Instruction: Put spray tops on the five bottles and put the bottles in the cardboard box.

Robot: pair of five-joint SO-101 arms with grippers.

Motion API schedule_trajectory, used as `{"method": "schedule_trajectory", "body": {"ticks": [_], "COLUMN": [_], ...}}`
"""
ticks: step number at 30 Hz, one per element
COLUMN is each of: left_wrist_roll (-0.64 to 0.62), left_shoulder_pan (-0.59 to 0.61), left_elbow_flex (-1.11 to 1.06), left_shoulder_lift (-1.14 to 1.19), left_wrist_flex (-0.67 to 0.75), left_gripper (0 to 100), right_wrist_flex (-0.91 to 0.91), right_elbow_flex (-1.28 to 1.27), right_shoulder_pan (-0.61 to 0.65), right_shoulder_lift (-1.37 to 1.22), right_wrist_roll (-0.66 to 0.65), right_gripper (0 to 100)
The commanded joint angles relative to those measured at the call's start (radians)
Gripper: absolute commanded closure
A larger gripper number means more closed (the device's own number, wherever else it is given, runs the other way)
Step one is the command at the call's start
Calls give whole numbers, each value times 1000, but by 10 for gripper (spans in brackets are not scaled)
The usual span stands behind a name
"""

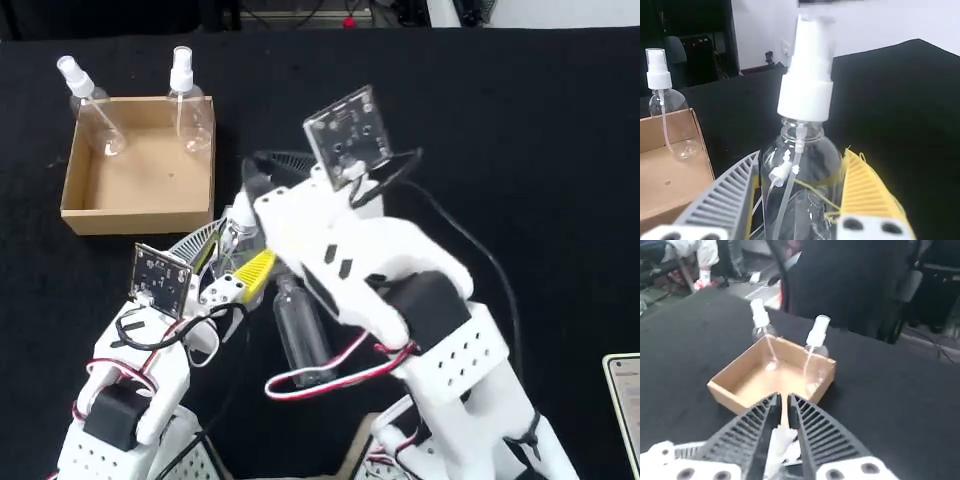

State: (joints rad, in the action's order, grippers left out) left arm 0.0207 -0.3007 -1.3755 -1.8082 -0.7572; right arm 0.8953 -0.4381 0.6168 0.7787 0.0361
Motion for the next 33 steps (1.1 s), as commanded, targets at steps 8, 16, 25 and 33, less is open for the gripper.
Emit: {"method": "schedule_trajectory", "body": {"ticks": [8, 16, 25, 33], "left_wrist_roll": [8, 8, 8, 8], "left_shoulder_pan": [-7, -7, -7, -7], "left_elbow_flex": [30, 27, 22, 22], "left_shoulder_lift": [-8, -8, -8, -8], "left_wrist_flex": [6, 8, 8, 8], "left_gripper": [935, 935, 935, 935], "right_wrist_flex": [92, 92, 71, -97], "right_elbow_flex": [44, 50, 45, -5], "right_shoulder_pan": [97, 91, 72, -51], "right_shoulder_lift": [70, 156, 225, 74], "right_wrist_roll": [-5, -5, -8, -25], "right_gripper": [987, 987, 987, 987]}}
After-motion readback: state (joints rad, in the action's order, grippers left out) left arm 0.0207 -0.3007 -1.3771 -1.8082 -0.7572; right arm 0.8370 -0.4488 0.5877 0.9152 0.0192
